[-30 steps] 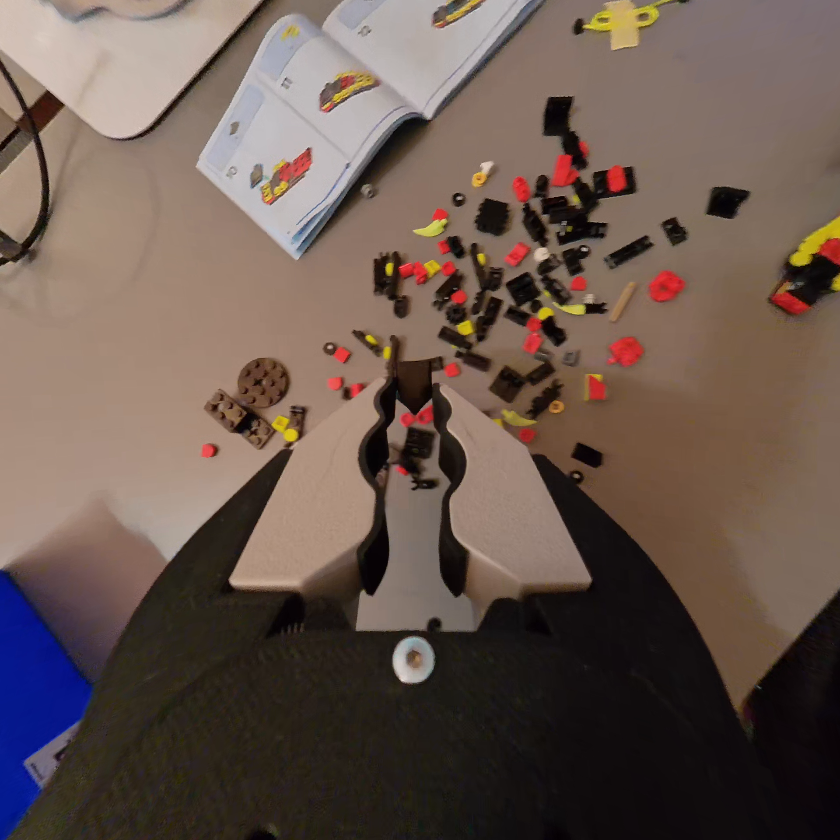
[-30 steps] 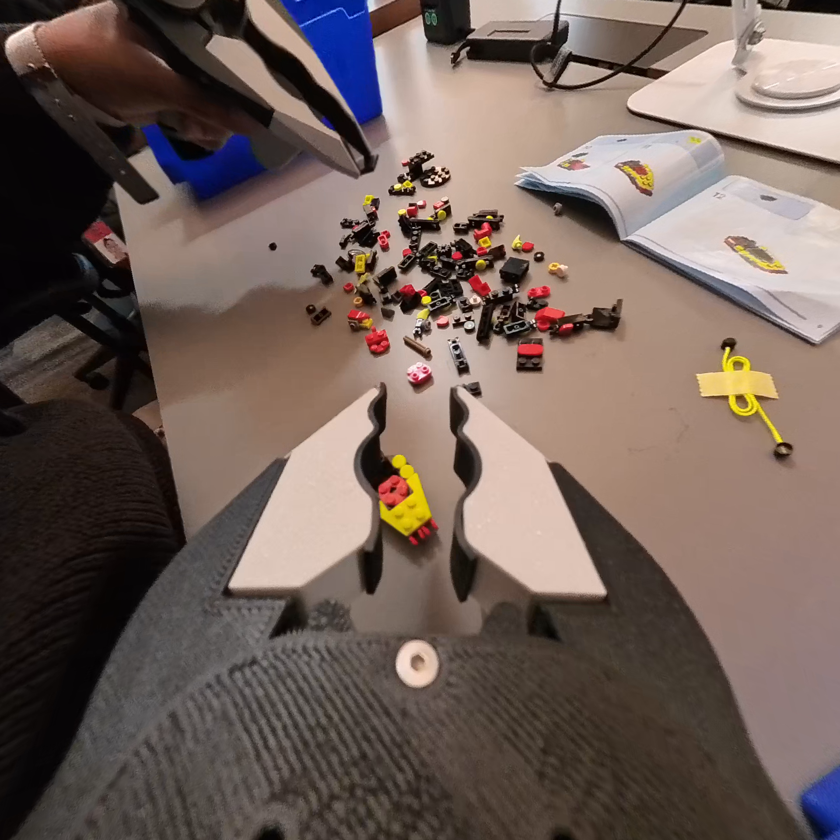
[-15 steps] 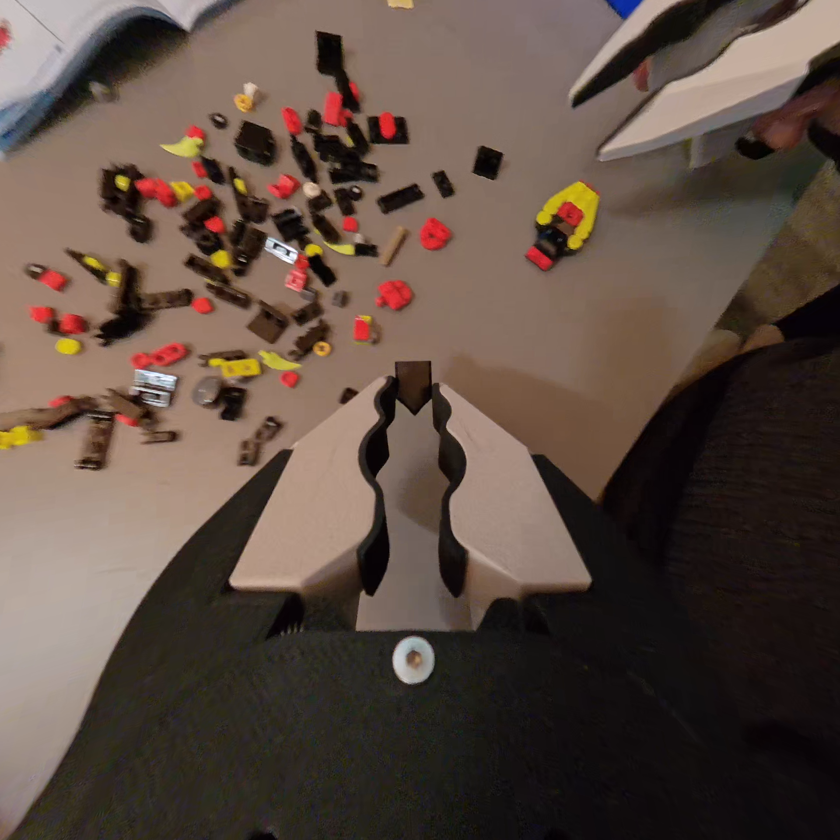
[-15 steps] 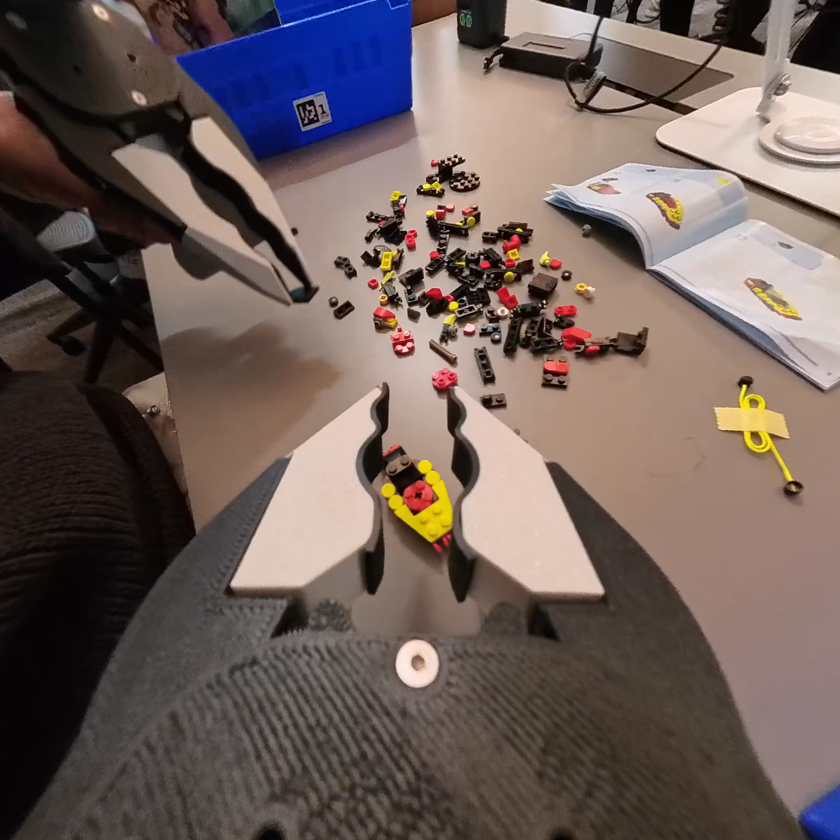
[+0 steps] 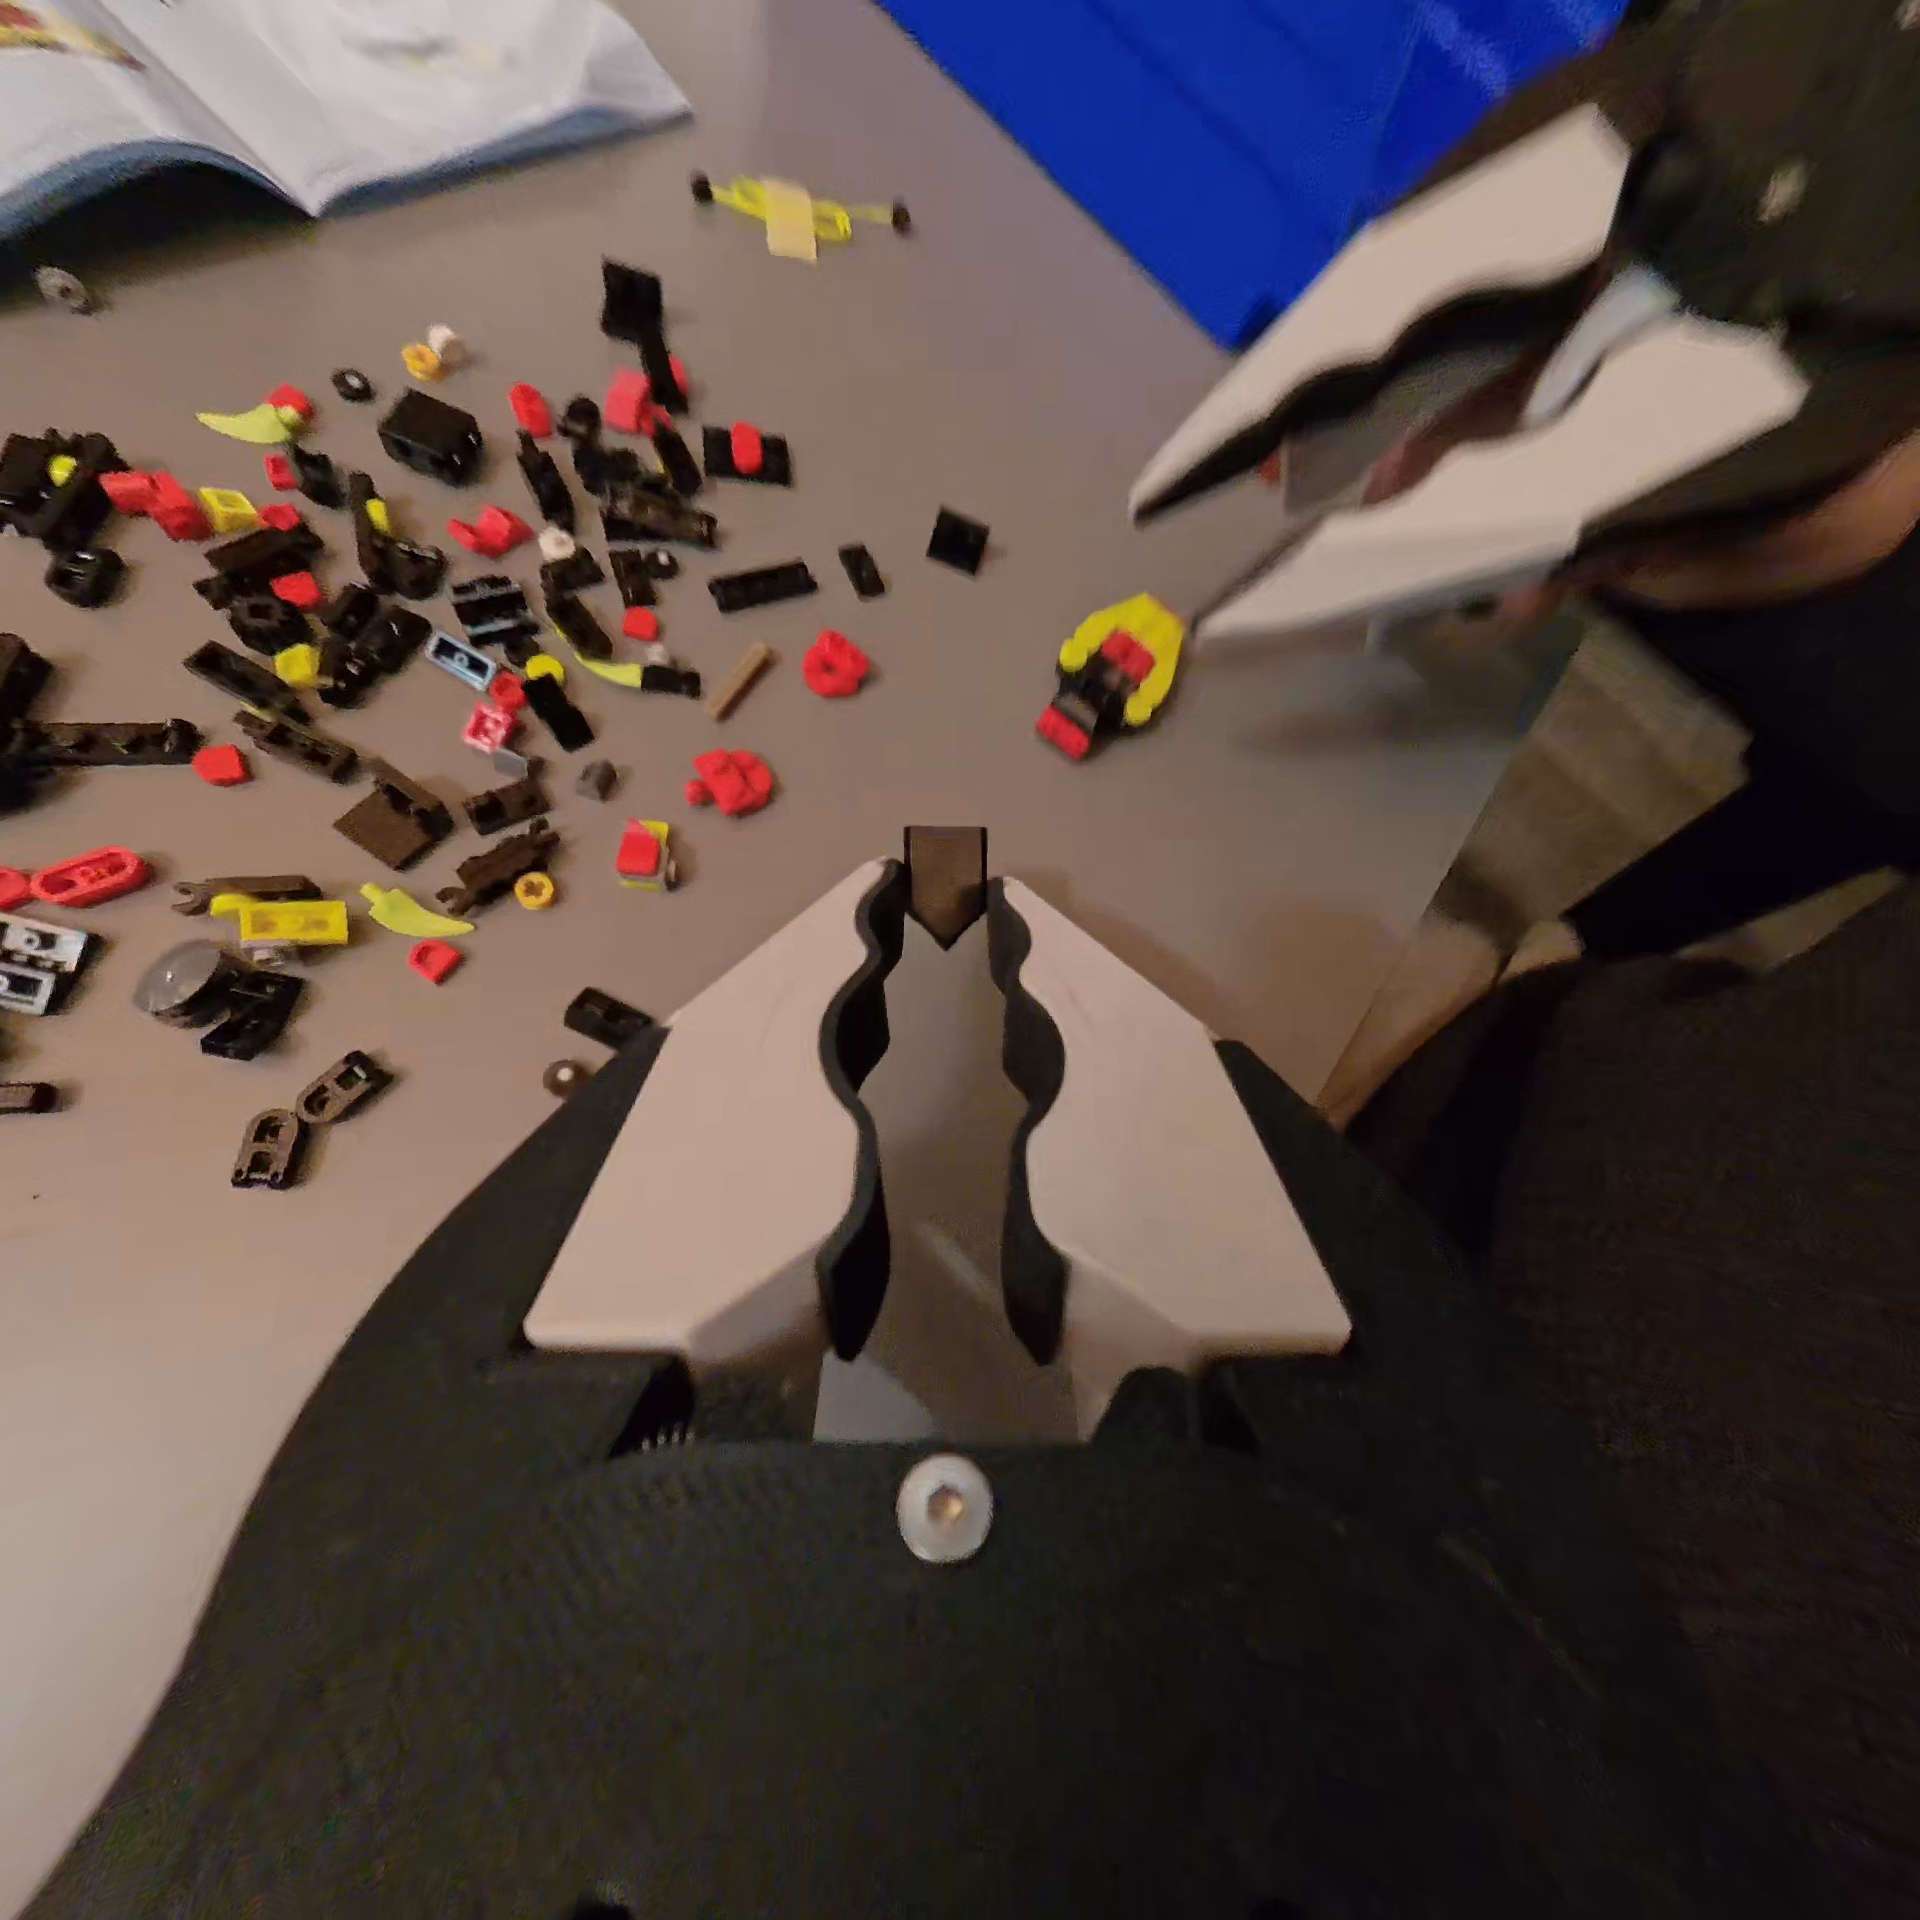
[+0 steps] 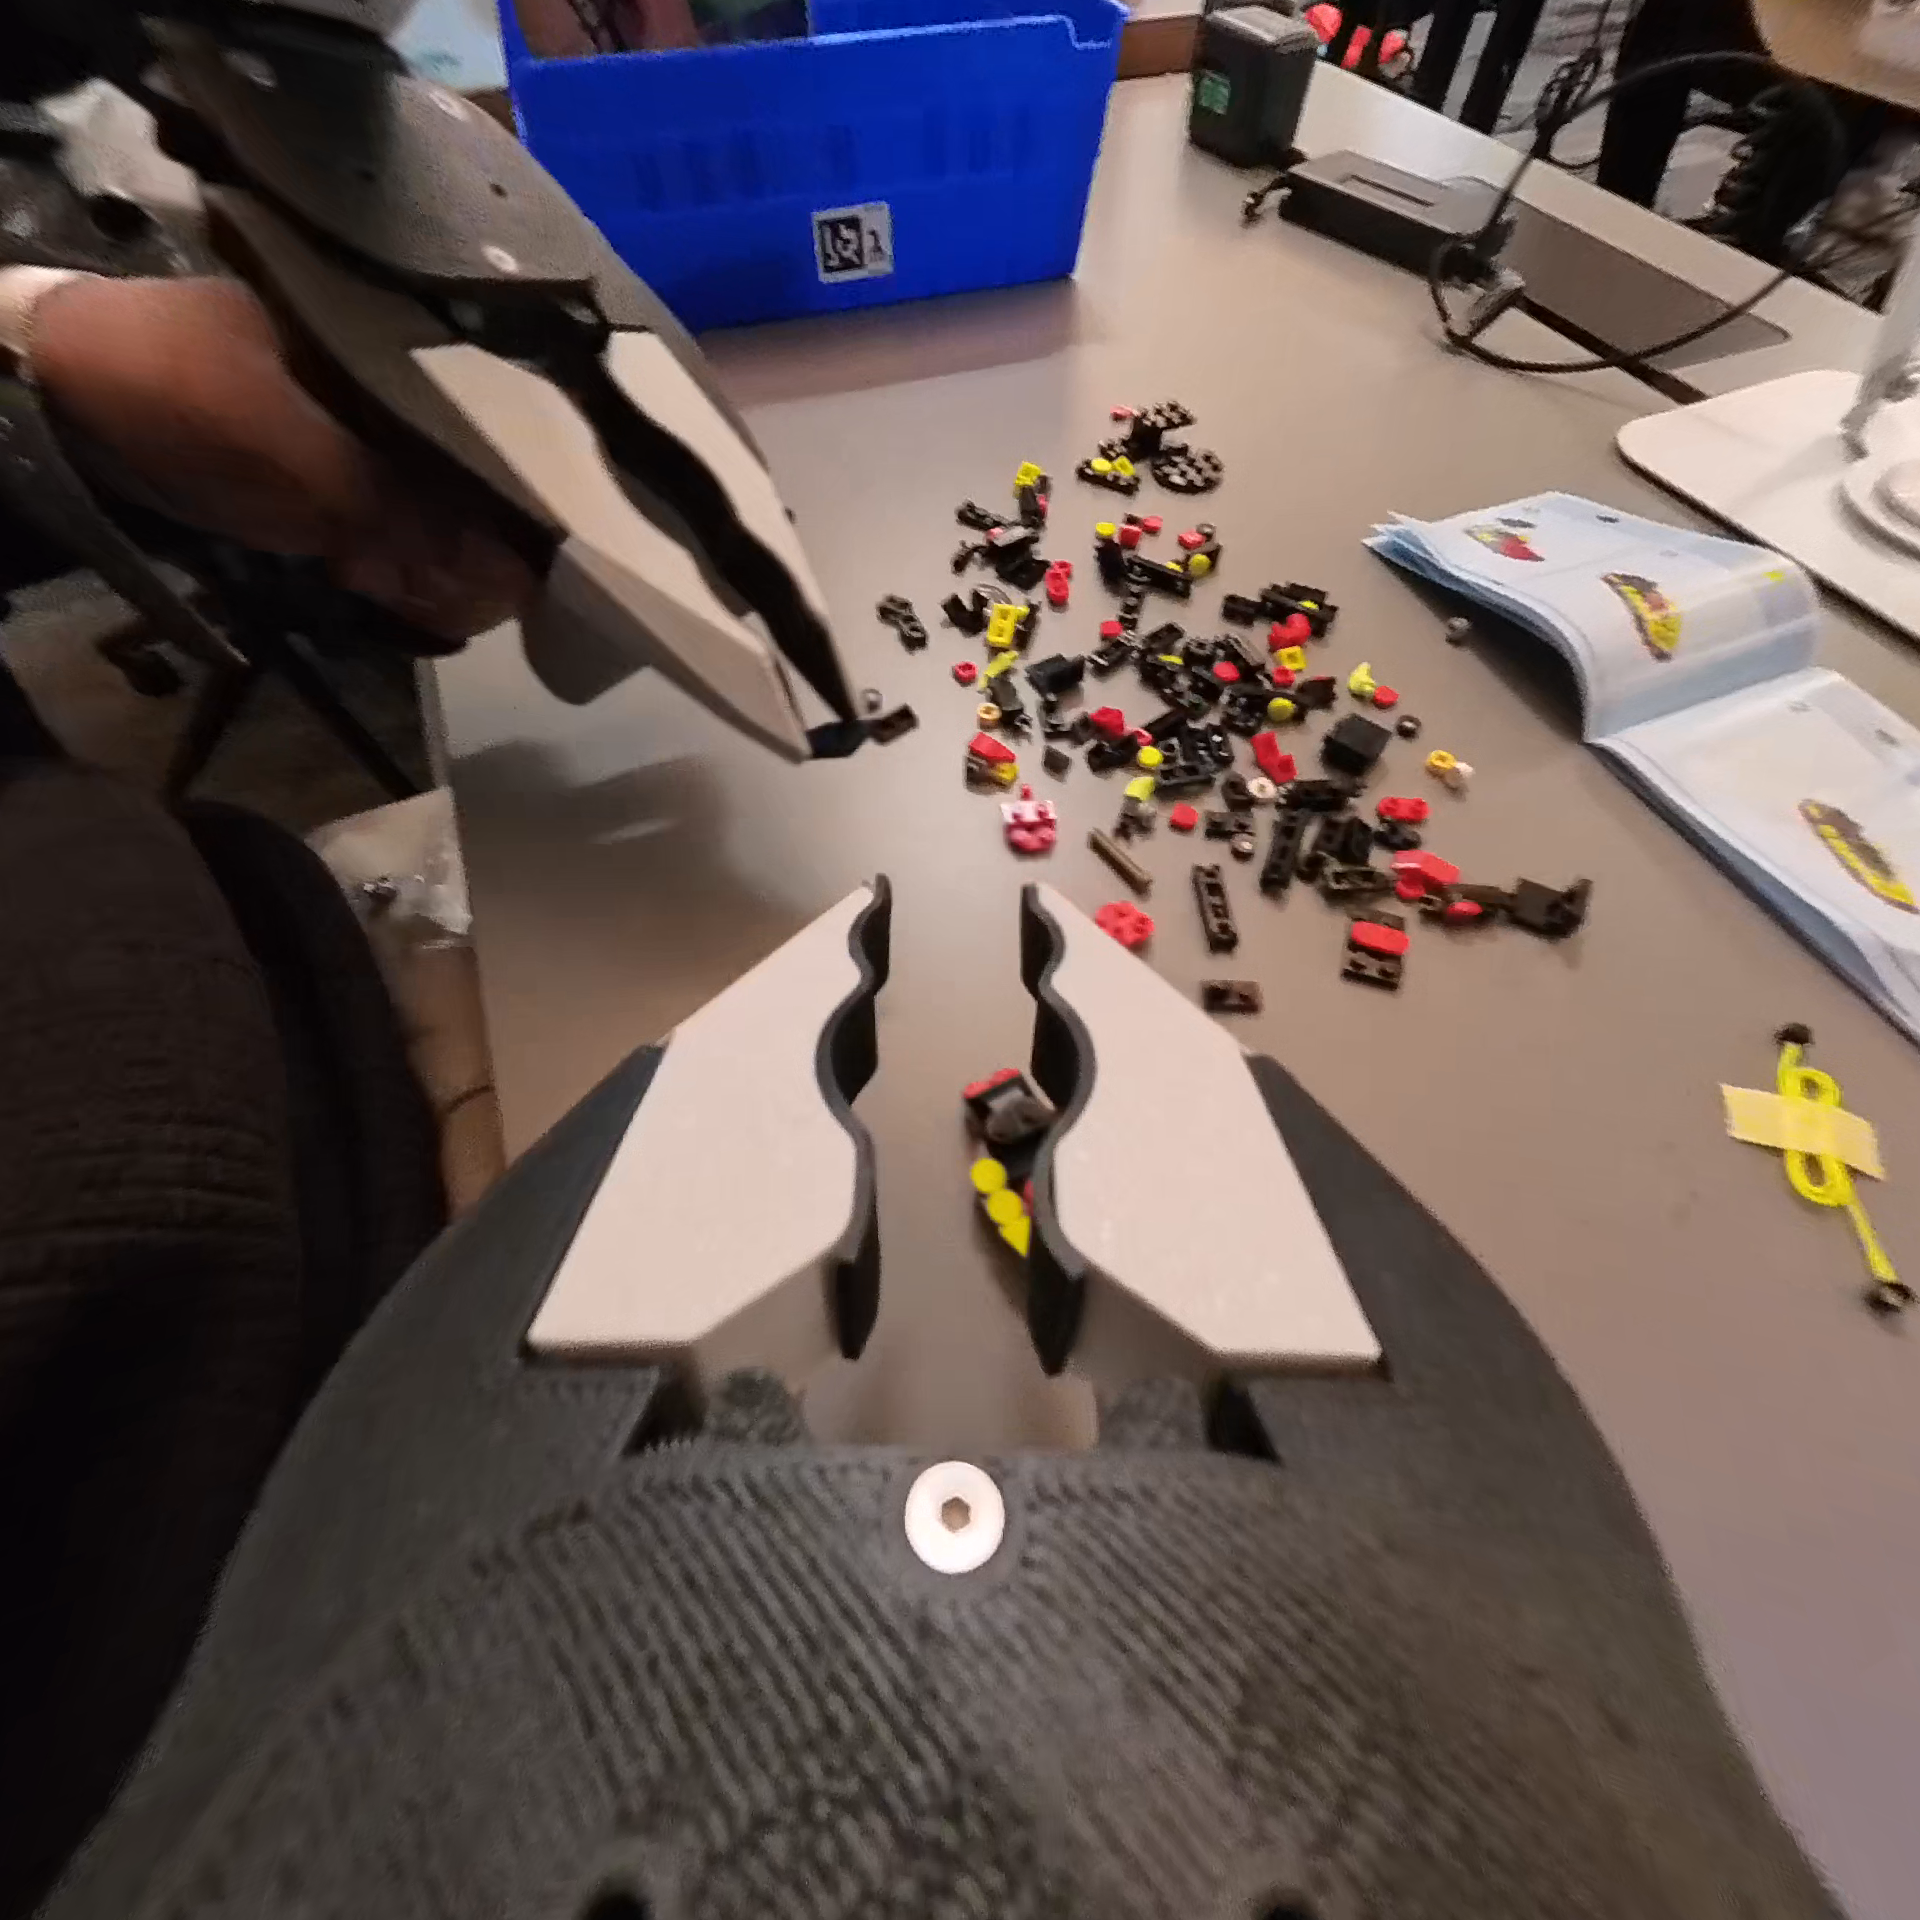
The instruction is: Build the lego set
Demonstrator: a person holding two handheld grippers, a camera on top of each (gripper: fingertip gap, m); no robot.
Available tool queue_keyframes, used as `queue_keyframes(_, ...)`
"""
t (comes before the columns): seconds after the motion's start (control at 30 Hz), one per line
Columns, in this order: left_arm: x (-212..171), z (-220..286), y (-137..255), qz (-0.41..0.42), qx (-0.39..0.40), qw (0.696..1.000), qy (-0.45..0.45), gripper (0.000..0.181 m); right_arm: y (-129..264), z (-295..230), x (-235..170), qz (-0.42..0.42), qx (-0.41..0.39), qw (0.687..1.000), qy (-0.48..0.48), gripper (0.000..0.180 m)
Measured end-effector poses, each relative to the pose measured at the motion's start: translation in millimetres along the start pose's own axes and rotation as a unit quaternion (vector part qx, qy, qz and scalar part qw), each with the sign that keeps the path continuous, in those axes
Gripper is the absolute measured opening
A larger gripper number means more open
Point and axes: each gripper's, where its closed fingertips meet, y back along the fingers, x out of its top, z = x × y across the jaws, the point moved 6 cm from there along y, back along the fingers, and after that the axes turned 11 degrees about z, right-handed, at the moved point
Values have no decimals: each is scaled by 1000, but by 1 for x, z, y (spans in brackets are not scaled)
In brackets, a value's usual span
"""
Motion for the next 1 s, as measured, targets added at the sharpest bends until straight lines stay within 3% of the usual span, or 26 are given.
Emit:
queue_keyframes(0.1,11,-2,4,52,-14,997,57,13,-6,-14,5,15,20,999,-24,25)
queue_keyframes(0.33,24,0,3,132,-71,967,204,14,-32,-49,15,25,-48,998,40,30)
queue_keyframes(0.47,23,0,0,148,-102,947,265,13,-27,-35,19,58,-69,996,-21,29)
queue_keyframes(0.57,22,1,-1,145,-102,954,243,13,-18,-18,16,84,-45,985,-143,29)
queue_keyframes(0.7,23,9,-2,131,-77,979,137,13,-18,-11,9,95,1,960,-265,28)
queue_keyframes(0.83,23,18,-4,123,-49,990,40,13,-19,-12,7,101,19,946,-307,28)
queue_keyframes(1.0,21,27,-7,119,-55,991,10,13,-20,-12,4,100,45,929,-353,21)
